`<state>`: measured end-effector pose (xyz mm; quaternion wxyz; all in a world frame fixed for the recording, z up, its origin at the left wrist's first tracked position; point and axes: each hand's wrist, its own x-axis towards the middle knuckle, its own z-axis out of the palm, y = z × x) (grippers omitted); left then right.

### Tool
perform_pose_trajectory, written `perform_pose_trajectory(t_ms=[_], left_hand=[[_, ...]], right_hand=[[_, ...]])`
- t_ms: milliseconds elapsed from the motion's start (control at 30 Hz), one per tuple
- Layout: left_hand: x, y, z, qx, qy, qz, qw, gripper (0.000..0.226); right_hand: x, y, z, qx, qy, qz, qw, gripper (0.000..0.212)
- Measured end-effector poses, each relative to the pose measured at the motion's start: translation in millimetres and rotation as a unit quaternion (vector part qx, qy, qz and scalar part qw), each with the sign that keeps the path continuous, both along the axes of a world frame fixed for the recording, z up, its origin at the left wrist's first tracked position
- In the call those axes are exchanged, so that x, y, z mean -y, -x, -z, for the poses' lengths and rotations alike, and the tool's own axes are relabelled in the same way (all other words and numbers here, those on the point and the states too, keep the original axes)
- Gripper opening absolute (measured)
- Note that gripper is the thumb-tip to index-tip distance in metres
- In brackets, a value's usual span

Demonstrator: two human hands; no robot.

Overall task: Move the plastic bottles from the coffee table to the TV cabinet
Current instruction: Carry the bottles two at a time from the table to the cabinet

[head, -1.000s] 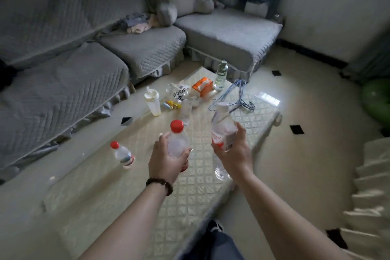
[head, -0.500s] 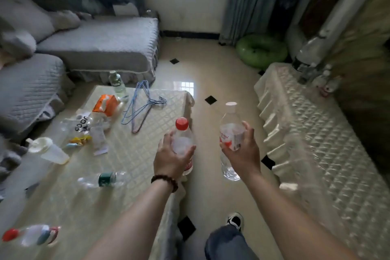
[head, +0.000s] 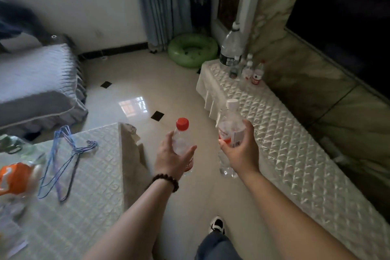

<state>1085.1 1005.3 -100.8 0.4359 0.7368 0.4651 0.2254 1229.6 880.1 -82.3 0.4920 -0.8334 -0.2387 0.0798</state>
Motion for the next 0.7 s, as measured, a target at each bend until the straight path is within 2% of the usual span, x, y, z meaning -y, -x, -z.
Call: perform_pose_trajectory(t_ms=[300,567,700], left_hand=[[-37.3,-168.0,-11.1,0.002,-0.005,0.057,0.998,0.078],[-65.4,-266.9,1.7,-0.007,0.007,0.113,0.994,0.083],[-89.9,-316.5,15.0,-0.017,0.018,0.138,0.990,0.088]], right_hand=[[-12.1,-144.3,-7.6,-0.005,0.003,0.073,0.997,0.084],[-24.0,-224.1,8.5,-0.011,0.022,0.131,0.991,0.076],[-42.7,-263.0,22.3,-0.056,0.027,0.163,0.985,0.079]])
